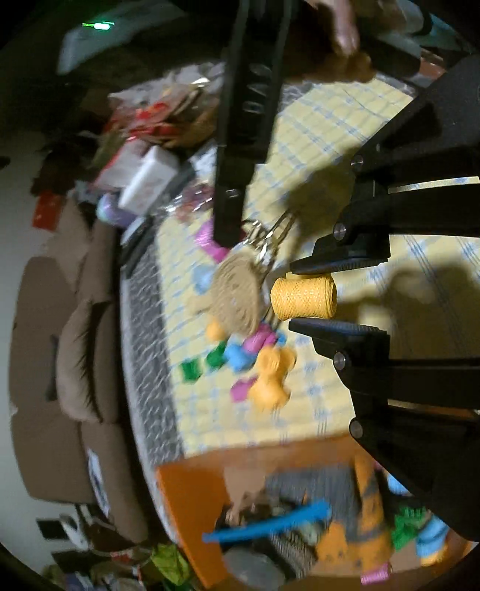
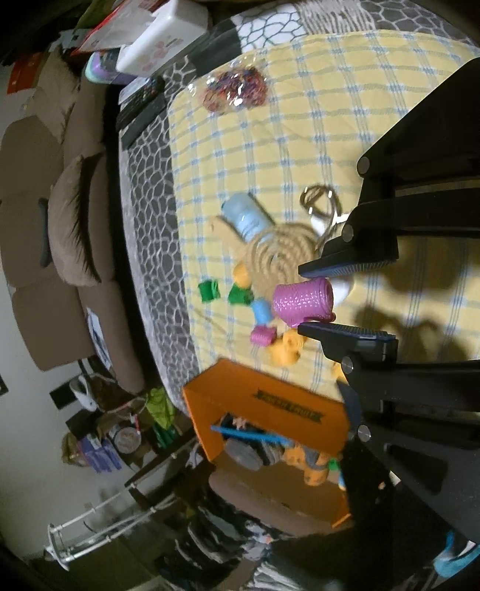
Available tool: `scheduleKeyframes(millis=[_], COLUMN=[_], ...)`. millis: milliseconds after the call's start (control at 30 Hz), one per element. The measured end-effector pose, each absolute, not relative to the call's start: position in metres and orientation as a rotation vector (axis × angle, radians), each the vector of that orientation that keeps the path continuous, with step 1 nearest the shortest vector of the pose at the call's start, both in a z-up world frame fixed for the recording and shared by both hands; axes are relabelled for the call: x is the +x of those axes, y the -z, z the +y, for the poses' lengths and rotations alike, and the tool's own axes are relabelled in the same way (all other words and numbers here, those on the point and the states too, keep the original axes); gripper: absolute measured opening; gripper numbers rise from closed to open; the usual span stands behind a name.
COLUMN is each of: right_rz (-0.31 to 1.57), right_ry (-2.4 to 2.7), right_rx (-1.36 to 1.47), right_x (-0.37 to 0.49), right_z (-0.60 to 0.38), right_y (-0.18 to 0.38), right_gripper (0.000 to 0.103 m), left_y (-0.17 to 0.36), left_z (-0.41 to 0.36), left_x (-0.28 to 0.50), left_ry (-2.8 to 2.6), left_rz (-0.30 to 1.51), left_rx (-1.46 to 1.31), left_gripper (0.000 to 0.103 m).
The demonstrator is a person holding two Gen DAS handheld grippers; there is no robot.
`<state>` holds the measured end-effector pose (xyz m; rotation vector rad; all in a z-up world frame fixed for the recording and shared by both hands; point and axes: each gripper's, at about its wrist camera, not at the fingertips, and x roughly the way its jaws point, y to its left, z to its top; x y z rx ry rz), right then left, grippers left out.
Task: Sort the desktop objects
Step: 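Grasp the yellow roller with the left tool while the right tool lifts the pink roller, then lower both rollers into the orange box and open both tools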
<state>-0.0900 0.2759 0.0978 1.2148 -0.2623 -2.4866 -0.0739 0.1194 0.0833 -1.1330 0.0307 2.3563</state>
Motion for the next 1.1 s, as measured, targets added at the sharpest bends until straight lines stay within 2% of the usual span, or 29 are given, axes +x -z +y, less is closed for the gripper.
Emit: scheduleKeyframes(millis=[167, 433, 1100], right_rz=[-0.245, -0.138, 0.087], right_ry=[2.416, 2.303, 2.200], right_rx=[1.173, 1.137, 1.186], right_x=[-0.083, -0.062, -0.049], right_z=[0.244, 0.179, 0.086], right_y=[-0.107, -0.115, -0.091], right_gripper=[0.024, 0.024, 0.024], left_y=[-0.105, -0.106, -0.079], left_z=[0.058, -0.013, -0.072], left_x=[-0.066, -0.056, -0.055], left_ry=[-2.483, -2.588, -2.613], left_rz=[-0.043, -0.113, -0.201], left_rx=[-1.111, -1.172, -1.285], left_gripper=[0.022, 0.022, 0.022])
